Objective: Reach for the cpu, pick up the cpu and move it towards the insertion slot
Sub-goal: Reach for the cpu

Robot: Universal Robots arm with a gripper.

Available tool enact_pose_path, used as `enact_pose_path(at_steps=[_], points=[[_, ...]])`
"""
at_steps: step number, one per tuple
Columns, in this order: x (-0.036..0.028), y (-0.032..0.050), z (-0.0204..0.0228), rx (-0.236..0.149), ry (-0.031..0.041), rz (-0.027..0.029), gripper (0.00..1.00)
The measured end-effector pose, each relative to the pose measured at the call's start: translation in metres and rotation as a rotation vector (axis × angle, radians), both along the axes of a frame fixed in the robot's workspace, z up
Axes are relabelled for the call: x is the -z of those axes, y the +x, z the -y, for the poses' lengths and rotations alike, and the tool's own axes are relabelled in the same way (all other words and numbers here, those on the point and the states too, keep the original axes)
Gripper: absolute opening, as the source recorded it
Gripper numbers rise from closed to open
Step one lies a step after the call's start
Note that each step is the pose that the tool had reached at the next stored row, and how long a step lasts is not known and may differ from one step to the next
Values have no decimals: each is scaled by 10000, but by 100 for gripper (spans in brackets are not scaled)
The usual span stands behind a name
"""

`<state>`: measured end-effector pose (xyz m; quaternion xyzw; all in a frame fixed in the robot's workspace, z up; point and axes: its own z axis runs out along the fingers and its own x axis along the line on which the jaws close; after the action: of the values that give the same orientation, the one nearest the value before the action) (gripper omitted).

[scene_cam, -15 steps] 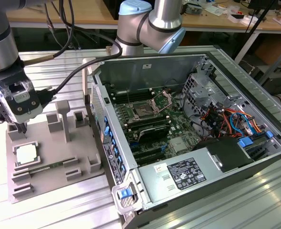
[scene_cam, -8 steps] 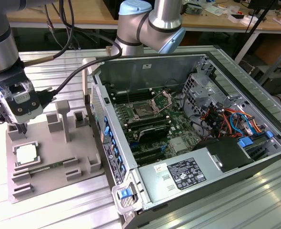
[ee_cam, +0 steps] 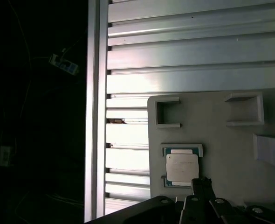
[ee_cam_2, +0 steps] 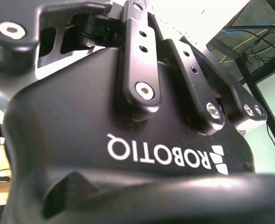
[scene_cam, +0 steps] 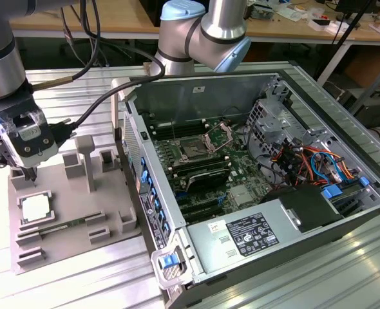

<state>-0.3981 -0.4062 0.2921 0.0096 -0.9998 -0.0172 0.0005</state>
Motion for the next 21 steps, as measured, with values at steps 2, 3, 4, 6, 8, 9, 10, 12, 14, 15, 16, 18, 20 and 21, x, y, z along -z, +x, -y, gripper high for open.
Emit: enact_pose_path(at_steps=[2, 3, 4, 6, 8, 9, 10, 12, 14, 15, 16, 18, 20, 21], points=[[6, 0, 0, 0, 0, 0, 11], [8, 0, 0, 0, 0, 1, 11], [10, 0, 0, 0, 0, 1, 11], [15, 0, 0, 0, 0, 0, 11], [20, -1, 0, 0, 0, 0, 11], [22, -1, 0, 0, 1, 1, 11], [25, -1, 0, 0, 1, 0, 11], [30, -1, 0, 0, 0, 0, 11], [34, -1, 0, 0, 0, 0, 11], [37, -1, 0, 0, 0, 0, 11], [40, -1, 0, 0, 0, 0, 11], [44, -2, 0, 0, 0, 0, 11], [49, -2, 0, 0, 0, 0, 11], [50, -2, 0, 0, 0, 0, 11]])
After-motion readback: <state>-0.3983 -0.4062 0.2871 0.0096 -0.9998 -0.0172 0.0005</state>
